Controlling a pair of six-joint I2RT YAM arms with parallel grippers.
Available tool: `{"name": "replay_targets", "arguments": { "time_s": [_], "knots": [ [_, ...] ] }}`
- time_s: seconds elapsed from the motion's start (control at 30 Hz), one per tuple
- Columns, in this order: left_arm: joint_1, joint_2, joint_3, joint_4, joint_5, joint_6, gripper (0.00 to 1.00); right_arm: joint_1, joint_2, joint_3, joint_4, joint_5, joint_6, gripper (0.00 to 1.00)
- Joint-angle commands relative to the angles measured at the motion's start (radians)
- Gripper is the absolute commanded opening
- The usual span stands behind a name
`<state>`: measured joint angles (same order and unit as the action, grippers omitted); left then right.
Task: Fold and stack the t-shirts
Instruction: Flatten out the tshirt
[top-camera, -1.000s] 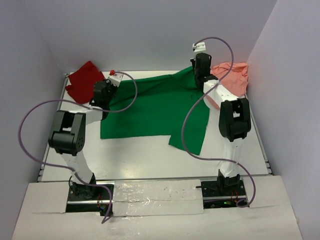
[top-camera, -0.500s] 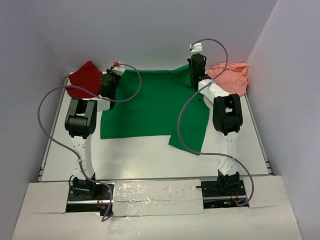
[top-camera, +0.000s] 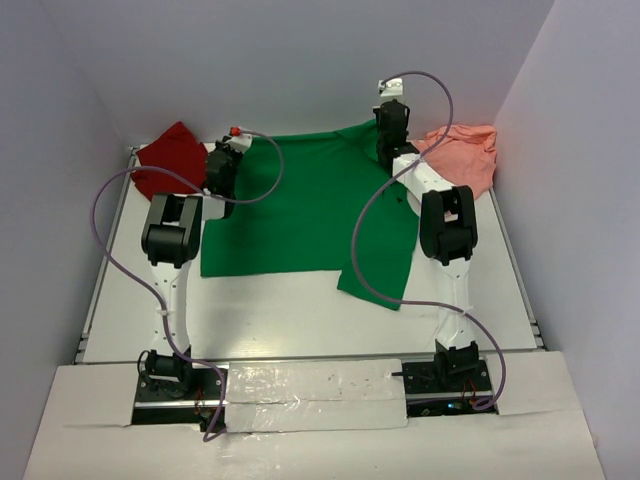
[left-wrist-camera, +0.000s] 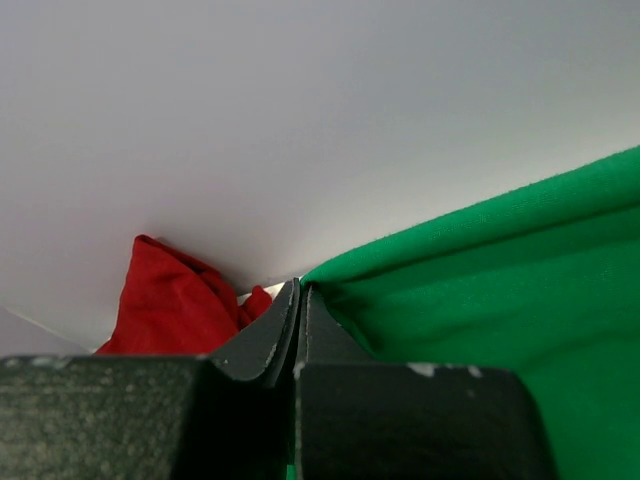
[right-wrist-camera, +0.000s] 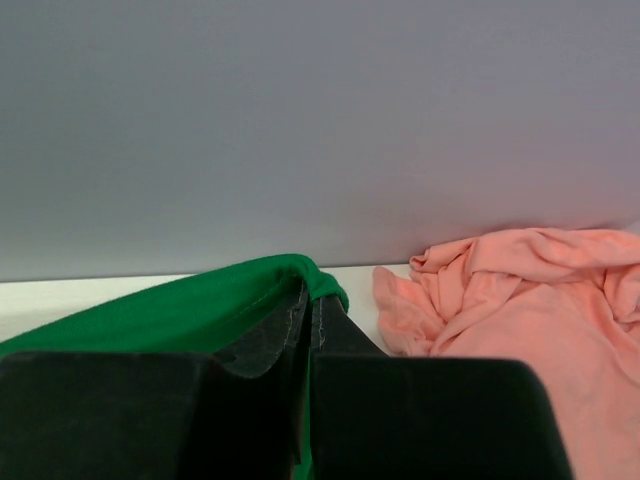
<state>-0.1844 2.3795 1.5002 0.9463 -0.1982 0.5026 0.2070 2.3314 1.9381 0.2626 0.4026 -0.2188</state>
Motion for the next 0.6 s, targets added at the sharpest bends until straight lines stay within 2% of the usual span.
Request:
{"name": "replay_targets", "arguments": {
  "time_s": [0.0, 0.2, 0.3, 0.47, 0.57],
  "knots": [
    [0.023, 0.000, 0.026, 0.088, -0.021, 0.001, 0.00, 0.002, 0.013, 0.039, 0.035, 0.030, -0.008, 0.00],
    [0.034, -0.061, -0.015, 0.031, -0.004, -0.019, 0.00, 0.000, -0.026, -0.027, 0.013, 0.013, -0.002, 0.00],
    [0.043, -0.098, -0.012, -0.081, 0.014, -0.062, 0.00, 0.000, -0.050, -0.044, -0.020, 0.001, 0.009, 0.00],
    [0.059, -0.138, 0.066, -0.404, 0.066, -0.162, 0.00, 0.002, -0.083, -0.070, -0.066, -0.013, 0.015, 0.00],
    [0.063, -0.160, 0.086, -0.529, 0.097, -0.199, 0.00, 0.000, -0.095, -0.074, -0.098, -0.011, 0.015, 0.00]
  ]
}}
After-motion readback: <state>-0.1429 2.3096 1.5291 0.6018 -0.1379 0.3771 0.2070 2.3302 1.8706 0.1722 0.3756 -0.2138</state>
